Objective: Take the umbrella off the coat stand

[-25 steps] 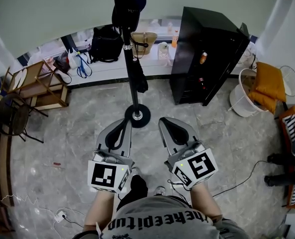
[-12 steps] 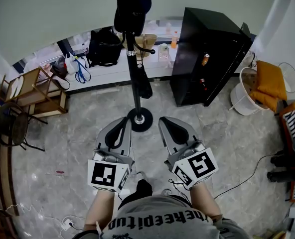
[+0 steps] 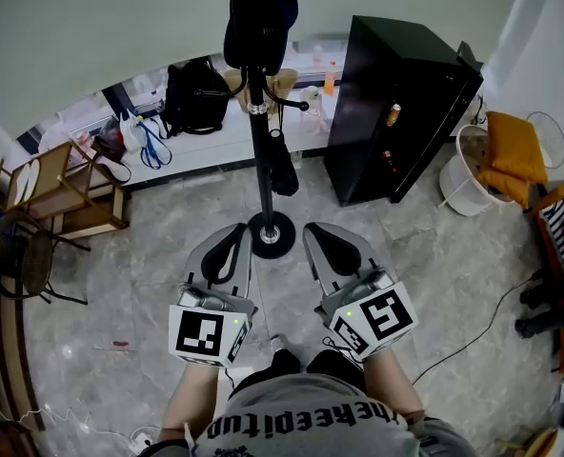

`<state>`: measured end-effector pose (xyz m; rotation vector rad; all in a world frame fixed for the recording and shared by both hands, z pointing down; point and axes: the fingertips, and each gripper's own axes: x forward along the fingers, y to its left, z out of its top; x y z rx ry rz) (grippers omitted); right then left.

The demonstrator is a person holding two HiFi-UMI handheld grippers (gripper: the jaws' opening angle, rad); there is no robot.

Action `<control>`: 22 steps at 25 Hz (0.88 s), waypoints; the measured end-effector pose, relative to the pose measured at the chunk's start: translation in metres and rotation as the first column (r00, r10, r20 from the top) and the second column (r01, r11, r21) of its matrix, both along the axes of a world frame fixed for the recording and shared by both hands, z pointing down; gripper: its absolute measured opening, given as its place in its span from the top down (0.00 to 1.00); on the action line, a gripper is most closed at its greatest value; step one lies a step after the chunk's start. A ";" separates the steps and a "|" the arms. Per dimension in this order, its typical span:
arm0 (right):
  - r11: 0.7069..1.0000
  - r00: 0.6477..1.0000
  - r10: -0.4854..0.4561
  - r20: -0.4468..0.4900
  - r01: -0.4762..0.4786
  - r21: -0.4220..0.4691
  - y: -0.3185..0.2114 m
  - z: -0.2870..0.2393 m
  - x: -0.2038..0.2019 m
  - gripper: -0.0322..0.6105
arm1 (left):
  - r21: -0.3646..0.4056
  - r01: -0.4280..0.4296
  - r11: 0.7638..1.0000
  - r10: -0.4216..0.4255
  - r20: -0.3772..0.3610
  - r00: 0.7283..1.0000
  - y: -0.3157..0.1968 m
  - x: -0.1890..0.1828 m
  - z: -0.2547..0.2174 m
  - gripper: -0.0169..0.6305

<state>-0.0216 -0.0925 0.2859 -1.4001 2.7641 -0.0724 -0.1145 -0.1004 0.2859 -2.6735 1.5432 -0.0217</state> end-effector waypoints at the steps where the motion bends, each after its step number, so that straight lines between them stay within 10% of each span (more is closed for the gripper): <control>1: 1.000 1.000 0.001 -0.004 -0.001 0.001 -0.001 0.001 -0.003 0.93 | -0.001 0.000 1.000 0.000 -0.001 1.000 -0.002 -0.003 0.001 0.95; 22: 0.998 0.997 -0.070 -0.017 0.070 -0.001 -0.051 0.006 0.005 0.93 | -0.022 0.078 0.997 -0.078 -0.002 0.997 -0.043 0.001 0.009 0.95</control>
